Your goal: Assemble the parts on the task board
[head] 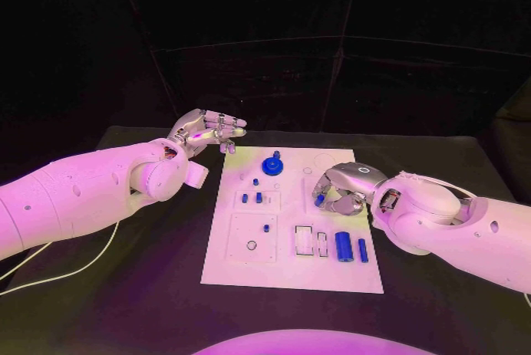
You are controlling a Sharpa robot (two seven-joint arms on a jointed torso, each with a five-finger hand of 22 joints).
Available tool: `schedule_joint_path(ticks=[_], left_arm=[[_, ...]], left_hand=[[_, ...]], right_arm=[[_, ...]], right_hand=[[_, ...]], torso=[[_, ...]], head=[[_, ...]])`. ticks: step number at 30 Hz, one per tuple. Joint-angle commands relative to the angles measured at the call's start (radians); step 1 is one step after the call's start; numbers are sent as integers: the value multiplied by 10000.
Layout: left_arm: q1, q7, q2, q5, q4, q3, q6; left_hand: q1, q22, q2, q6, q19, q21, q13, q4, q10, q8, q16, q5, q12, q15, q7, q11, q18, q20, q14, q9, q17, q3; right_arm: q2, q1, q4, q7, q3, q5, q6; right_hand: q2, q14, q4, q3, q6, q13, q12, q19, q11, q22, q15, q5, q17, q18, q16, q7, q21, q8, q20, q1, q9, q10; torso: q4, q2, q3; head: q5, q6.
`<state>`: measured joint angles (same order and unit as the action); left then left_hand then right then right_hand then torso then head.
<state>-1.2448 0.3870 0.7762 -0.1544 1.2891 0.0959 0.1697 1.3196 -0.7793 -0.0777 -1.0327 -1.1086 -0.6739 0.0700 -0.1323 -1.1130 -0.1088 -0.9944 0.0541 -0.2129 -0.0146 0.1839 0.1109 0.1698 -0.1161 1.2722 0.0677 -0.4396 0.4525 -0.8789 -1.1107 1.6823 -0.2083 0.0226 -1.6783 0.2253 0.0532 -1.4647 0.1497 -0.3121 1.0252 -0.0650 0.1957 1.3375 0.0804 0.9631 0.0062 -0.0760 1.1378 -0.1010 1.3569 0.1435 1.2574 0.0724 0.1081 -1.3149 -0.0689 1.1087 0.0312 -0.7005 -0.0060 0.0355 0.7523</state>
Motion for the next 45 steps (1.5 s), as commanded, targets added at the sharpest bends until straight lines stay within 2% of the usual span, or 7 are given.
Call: schedule_joint_path(ticks=[1,11,22,28,32,37,45], left_arm=[[-10,15,-15,41,1,-8,-129],[-6,1,-15,41,-8,-8,-132],[-2,-18,-10,41,-21,-8,-143],[4,-26,-35,41,-47,-7,-146],[7,-17,-43,41,-57,-6,-132],[8,-15,-56,41,-52,-6,-125],[8,-16,-124,41,-54,-6,-149]], left_hand=[[1,15,32,66,41,41,-12,8,70,19,38,-40,-69,-23,9,-33,129,-11,-33,-12,9,-53],[1,15,32,66,41,41,-12,8,70,19,38,-40,-69,-23,9,-33,129,-11,-33,-12,9,-53],[1,15,32,66,41,41,-12,8,70,19,38,-40,-69,-23,9,-33,129,-11,-33,-12,9,-53],[1,15,32,66,41,41,-12,8,70,19,38,-40,-69,-23,9,-33,129,-11,-33,-12,9,-53],[6,22,47,74,42,51,-11,8,81,16,46,-39,-76,-26,12,-30,130,-13,-35,-10,18,-57],[6,22,47,74,42,51,-11,8,81,16,46,-39,-76,-26,12,-30,130,-13,-35,-10,18,-57],[6,22,47,74,42,51,-11,8,81,16,46,-39,-76,-26,12,-30,130,-13,-35,-10,18,-57]], right_arm=[[17,-16,2,-4,-5,27,-207],[57,-16,-51,-110,-5,-214,166],[-113,-16,353,300,-11,132,1096],[-343,-23,827,786,-311,1522,1210],[-355,-26,1172,1108,-393,2232,1217],[176,-25,1158,1456,-426,2581,1015],[1275,72,775,1771,-415,2528,678]], right_hand=[[-147,-320,-53,-94,156,8,58,66,-17,29,-109,61,16,-118,-4,1,1,47,-45,-38,-24,241],[-620,-331,313,-1055,831,-30,66,162,-142,177,-239,276,27,-83,28,8,90,244,-205,-833,-73,1031],[-527,-341,298,-1335,1003,-35,-40,247,-150,382,-246,277,60,-46,64,4,210,255,-215,-656,-60,1209],[-494,-348,306,-1380,975,-30,-82,252,-148,402,-246,273,100,-44,86,8,223,224,-220,-643,-45,1197],[-478,-355,301,-1399,959,-29,-105,256,-140,416,-243,270,134,-42,106,18,231,207,-223,-622,-37,1192],[-471,-354,294,-1400,961,-30,-112,256,-137,417,-240,269,125,-42,103,21,233,204,-223,-606,-36,1195],[-480,-350,300,-1435,951,-29,-138,252,-136,414,-238,261,90,-44,89,21,232,189,-226,-612,-30,1187]], torso=[[5,5,0],[9,5,1],[-8,13,3],[16,14,-6],[0,11,-2],[-19,8,-13],[62,-12,-16]], head=[[-14,3],[-15,26],[8,35],[12,17],[27,11],[47,9],[118,68]])
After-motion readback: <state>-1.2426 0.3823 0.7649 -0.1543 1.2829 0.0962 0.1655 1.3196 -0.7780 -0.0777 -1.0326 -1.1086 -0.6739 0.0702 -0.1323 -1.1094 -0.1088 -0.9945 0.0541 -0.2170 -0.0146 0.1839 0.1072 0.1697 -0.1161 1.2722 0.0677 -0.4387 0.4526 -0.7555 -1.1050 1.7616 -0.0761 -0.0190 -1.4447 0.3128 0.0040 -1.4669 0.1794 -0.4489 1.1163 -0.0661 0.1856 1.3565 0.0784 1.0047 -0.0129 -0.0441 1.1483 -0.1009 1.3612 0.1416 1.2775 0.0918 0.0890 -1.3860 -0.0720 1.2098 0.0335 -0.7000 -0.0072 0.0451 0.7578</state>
